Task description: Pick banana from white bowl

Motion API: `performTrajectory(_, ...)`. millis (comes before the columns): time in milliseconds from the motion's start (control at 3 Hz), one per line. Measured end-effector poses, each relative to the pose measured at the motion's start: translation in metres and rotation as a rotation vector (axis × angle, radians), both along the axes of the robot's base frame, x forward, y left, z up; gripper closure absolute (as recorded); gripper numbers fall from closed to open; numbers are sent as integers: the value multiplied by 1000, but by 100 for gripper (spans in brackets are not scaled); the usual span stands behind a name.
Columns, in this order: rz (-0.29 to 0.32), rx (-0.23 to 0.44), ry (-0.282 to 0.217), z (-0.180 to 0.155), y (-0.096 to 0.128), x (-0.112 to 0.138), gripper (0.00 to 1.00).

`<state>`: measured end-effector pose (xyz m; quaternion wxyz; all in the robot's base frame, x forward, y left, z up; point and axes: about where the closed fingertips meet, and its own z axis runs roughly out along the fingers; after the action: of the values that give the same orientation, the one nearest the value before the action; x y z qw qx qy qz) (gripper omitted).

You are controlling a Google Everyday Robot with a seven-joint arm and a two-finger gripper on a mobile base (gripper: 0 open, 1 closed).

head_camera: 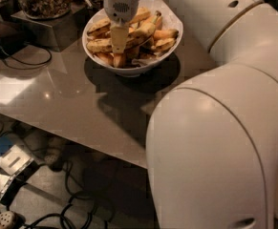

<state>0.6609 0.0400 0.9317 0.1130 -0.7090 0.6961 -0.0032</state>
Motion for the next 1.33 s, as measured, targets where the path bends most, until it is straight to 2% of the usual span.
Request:
performTrajectory(333,6,21,-31,7,2,1,100)
performTrajectory(1000,52,104,-73,54,-26,-39,100)
performTrajectory(1333,52,113,-85,54,-22,-35,100)
